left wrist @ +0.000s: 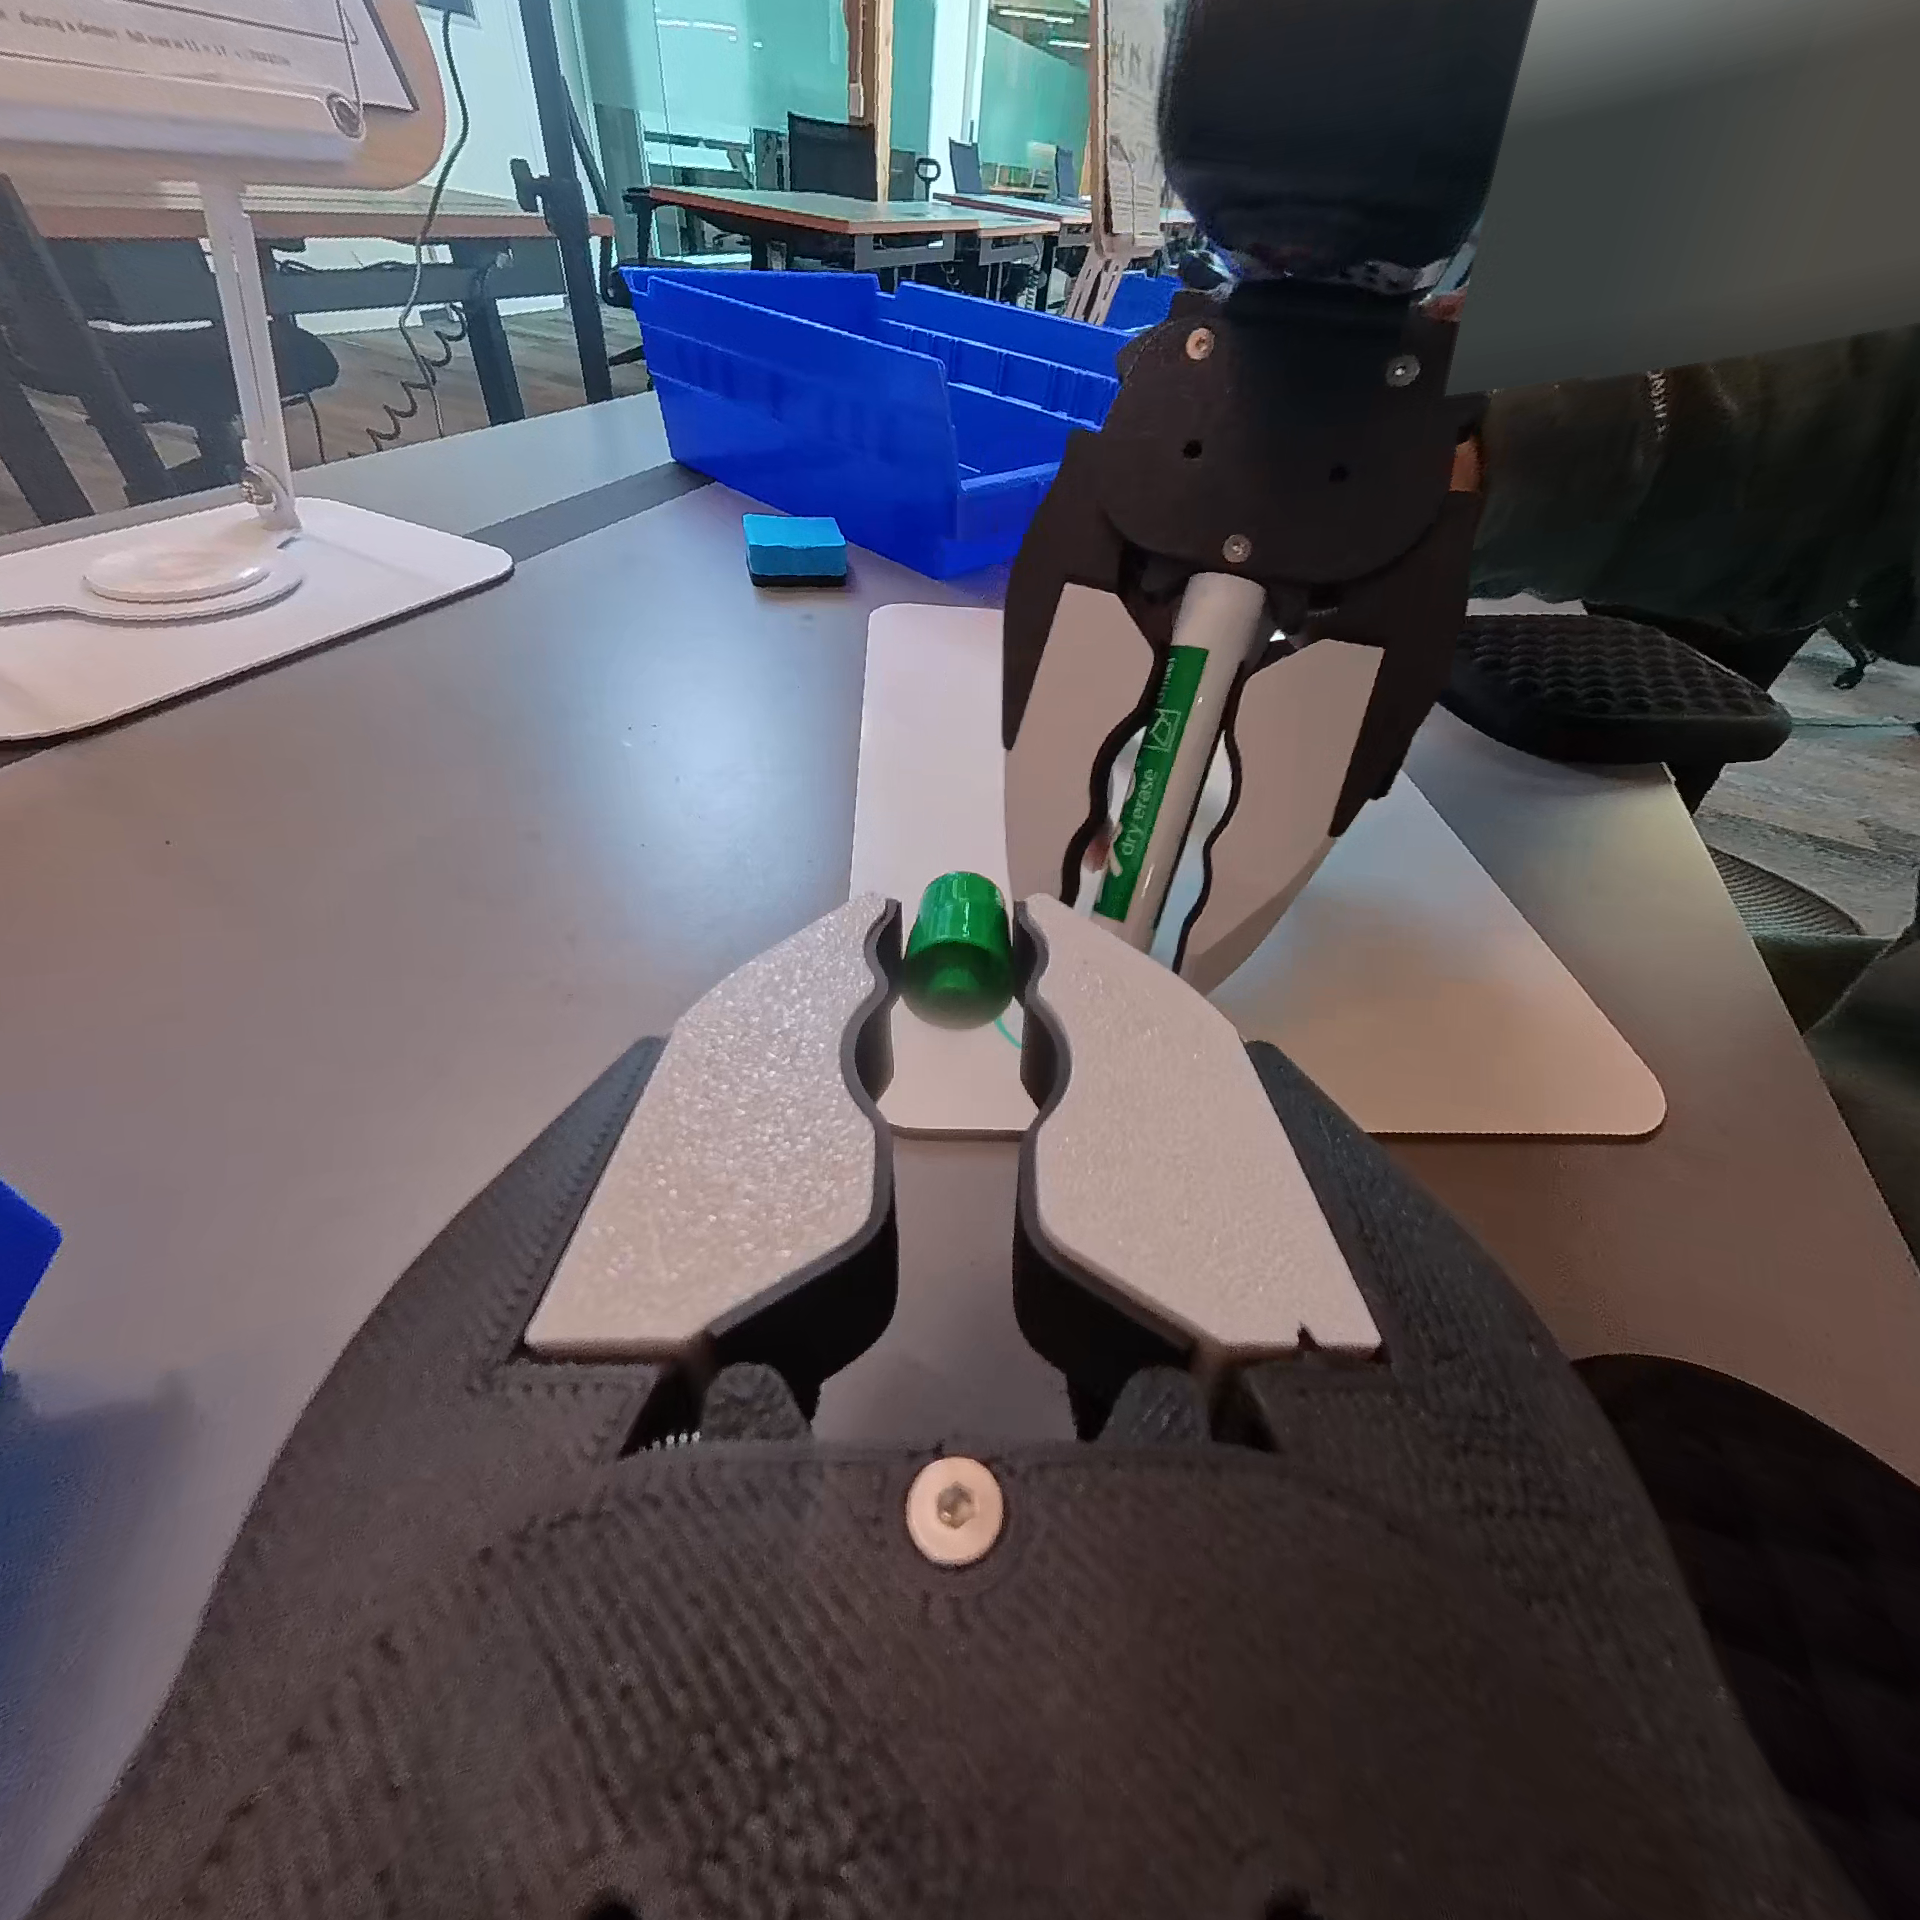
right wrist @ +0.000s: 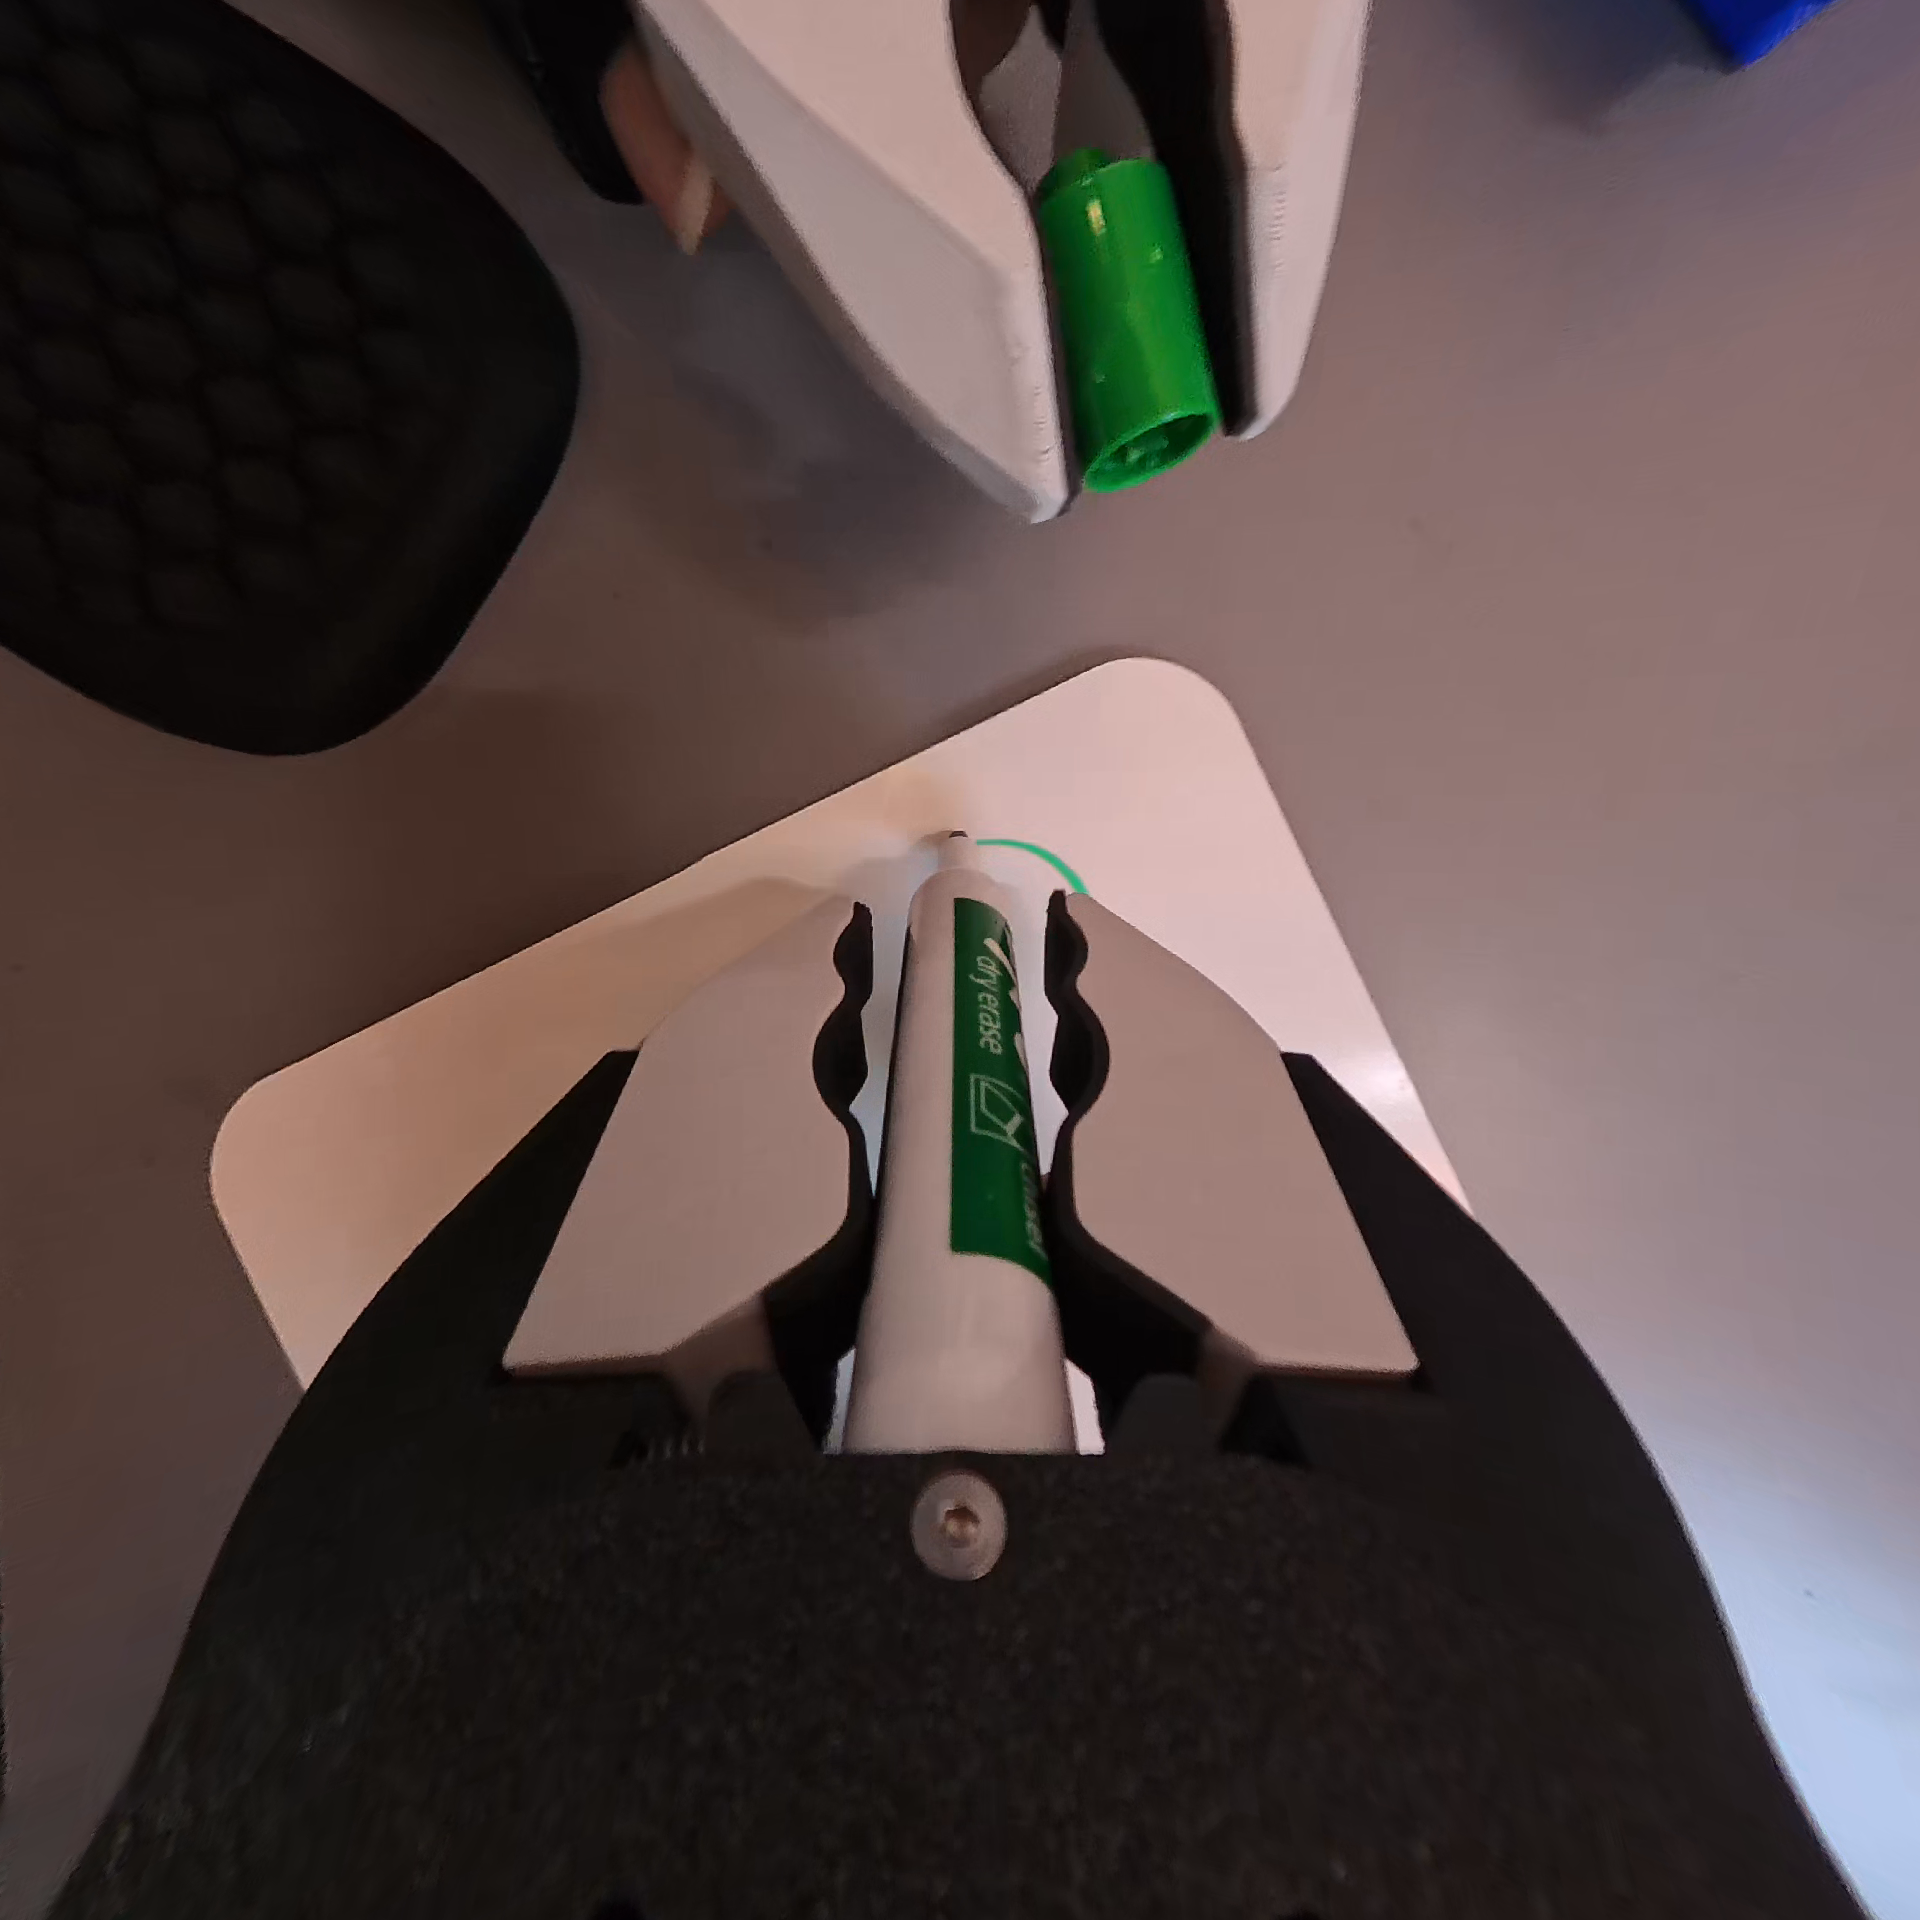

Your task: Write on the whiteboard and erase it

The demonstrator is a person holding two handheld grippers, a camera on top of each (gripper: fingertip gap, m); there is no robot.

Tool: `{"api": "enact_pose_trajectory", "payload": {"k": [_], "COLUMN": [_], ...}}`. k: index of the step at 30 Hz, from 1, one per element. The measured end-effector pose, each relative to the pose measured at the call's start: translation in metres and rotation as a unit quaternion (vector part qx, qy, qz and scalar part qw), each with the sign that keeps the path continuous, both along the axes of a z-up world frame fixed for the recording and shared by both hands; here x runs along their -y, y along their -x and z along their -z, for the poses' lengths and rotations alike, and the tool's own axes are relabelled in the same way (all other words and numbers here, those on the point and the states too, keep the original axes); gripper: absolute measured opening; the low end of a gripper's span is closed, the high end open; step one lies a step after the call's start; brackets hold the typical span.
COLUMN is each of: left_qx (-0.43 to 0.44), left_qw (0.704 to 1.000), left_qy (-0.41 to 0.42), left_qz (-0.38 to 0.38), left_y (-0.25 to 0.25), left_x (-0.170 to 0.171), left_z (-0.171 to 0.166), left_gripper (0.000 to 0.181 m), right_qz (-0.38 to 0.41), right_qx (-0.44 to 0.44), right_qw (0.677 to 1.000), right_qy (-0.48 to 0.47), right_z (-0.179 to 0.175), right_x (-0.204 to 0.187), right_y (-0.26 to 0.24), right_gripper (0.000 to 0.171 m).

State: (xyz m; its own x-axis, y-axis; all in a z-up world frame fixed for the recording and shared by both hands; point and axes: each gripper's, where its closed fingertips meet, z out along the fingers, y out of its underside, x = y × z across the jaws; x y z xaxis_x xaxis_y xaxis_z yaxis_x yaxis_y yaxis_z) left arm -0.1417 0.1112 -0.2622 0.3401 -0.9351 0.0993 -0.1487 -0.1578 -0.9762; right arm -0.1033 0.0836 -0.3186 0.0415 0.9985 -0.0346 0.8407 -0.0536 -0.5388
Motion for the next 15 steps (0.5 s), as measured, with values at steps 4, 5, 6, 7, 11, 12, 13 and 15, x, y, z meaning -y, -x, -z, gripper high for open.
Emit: {"api": "enact_pose_trajectory", "payload": {"k": [4, 5, 6, 7, 11, 12, 13, 15], "left_qx": [0.0, -0.001, -0.001, -0.002, -0.003, -0.003, -0.003, -0.002], "left_qw": [1.0, 1.0, 1.0, 1.0, 1.0, 1.0, 1.0, 1.0], "left_qy": [0.004, 0.004, 0.005, 0.005, 0.007, 0.008, 0.008, 0.009], "left_qz": [0.001, 0.001, 0.001, 0.001, 0.002, 0.002, 0.001, 0.001], "left_y": [0.0, 0.0, 0.0, 0.0, 0.0, 0.0, 0.0, 0.0], "left_x": [0.0, 0.0, 0.0, 0.0, 0.0, 0.0, -0.001, -0.001], "left_z": [0.001, 0.001, 0.001, 0.002, 0.002, 0.002, 0.002, 0.002], "left_gripper": [0.02, 0.02, 0.02, 0.02, 0.02, 0.02, 0.02, 0.02], "right_qz": [0.005, 0.01, 0.015, 0.021, 0.04, 0.043, 0.046, 0.047], "right_qx": [0.013, 0.016, 0.019, 0.022, 0.038, 0.042, 0.046, 0.051], "right_qw": [1.0, 1.0, 1.0, 1.0, 0.998, 0.998, 0.998, 0.998], "right_qy": [-0.001, -0.002, -0.003, -0.003, -0.004, -0.004, -0.002, 0.003], "right_z": [0.0, 0.0, 0.0, 0.0, 0.0, 0.0, 0.0, 0.0], "right_x": [0.005, 0.004, 0.003, 0.002, 0.001, 0.003, 0.005, 0.011], "right_y": [-0.014, -0.019, -0.023, -0.029, -0.051, -0.056, -0.061, -0.067], "right_gripper": [0.033, 0.033, 0.033, 0.033, 0.033, 0.033, 0.033, 0.033]}}
